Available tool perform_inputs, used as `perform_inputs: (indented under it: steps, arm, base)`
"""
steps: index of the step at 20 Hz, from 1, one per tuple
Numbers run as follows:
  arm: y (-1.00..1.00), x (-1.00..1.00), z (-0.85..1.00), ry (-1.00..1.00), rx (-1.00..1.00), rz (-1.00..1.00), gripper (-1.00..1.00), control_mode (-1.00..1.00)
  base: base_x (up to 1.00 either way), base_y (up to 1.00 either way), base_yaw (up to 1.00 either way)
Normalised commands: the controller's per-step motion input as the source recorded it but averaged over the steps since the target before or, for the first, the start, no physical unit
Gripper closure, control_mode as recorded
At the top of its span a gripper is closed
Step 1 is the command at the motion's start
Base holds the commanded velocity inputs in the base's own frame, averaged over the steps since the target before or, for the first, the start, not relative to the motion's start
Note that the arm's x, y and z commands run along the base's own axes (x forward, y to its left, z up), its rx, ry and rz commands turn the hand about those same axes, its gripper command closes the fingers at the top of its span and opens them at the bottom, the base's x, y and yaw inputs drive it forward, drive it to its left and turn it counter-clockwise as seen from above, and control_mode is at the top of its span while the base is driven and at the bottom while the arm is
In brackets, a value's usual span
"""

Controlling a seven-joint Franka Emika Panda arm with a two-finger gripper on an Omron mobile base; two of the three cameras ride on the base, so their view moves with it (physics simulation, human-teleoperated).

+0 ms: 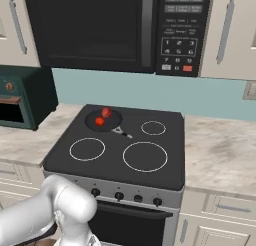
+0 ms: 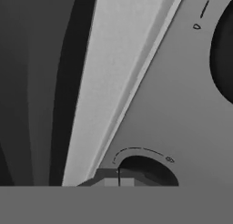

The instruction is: Place the pan on the rear left burner on the stove. Then place the tomato and the onion in the pan and turn on the rear left burner.

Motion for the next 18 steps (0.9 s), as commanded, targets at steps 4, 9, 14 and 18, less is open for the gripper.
perform_inputs:
  steps: [4, 9, 14, 18]
  arm:
    - [-0.25, 0.51, 0.0, 0.0, -0.11, -0.14, 1.0, -1.0]
    - [-0.27, 0.34, 0.0, 0.0, -0.19, -0.18, 1.0, -1.0]
    - [-0.24, 0.22, 0.0, 0.0, -0.22, -0.2, 1.0, -1.0]
    - [-0.18, 0.07, 0.0, 0.0, -0.23, -0.23, 1.0, -1.0]
  base:
    - [0.0, 0.0, 0.0]
    - [0.0, 0.0, 0.0]
    - [0.0, 0.0, 0.0]
    - [0.0, 0.0, 0.0]
